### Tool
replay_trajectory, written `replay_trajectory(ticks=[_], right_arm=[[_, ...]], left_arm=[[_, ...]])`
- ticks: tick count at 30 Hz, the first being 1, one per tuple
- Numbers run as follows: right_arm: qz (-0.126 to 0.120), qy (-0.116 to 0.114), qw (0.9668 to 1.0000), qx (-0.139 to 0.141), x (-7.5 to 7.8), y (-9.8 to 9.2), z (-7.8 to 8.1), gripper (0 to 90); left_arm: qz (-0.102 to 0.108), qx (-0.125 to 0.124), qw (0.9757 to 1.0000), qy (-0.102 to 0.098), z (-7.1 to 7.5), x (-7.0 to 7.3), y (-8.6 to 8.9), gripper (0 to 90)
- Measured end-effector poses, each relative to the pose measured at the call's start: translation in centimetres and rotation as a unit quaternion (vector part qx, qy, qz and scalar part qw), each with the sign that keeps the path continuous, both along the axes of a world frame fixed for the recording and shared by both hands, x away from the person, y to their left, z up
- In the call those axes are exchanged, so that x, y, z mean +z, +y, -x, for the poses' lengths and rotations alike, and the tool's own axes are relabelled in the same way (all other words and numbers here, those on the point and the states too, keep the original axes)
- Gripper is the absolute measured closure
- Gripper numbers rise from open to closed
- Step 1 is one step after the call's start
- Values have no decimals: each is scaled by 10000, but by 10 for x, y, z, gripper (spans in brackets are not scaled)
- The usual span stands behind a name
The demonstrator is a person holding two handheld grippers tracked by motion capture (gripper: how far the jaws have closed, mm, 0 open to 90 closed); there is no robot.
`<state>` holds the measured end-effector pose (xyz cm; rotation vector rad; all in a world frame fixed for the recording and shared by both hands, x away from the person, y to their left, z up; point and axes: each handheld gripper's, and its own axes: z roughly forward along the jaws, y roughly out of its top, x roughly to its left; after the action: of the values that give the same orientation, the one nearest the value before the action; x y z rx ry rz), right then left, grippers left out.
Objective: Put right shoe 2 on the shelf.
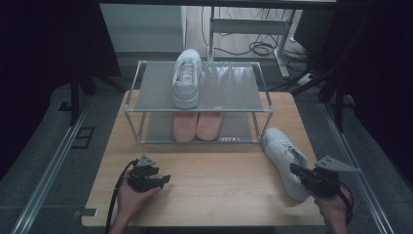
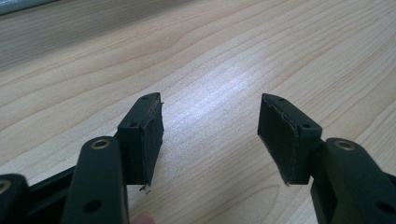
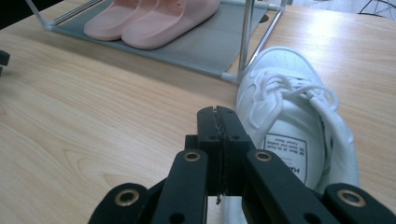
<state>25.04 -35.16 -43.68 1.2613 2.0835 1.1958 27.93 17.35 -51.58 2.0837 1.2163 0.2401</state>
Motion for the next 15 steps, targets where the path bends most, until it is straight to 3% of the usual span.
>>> replay_trajectory(ticks=[15], right_arm=[[-202, 39, 9994, -262, 1, -30, -30, 882]], left_arm=[[4, 36, 10000, -4, 0, 0, 2, 411]])
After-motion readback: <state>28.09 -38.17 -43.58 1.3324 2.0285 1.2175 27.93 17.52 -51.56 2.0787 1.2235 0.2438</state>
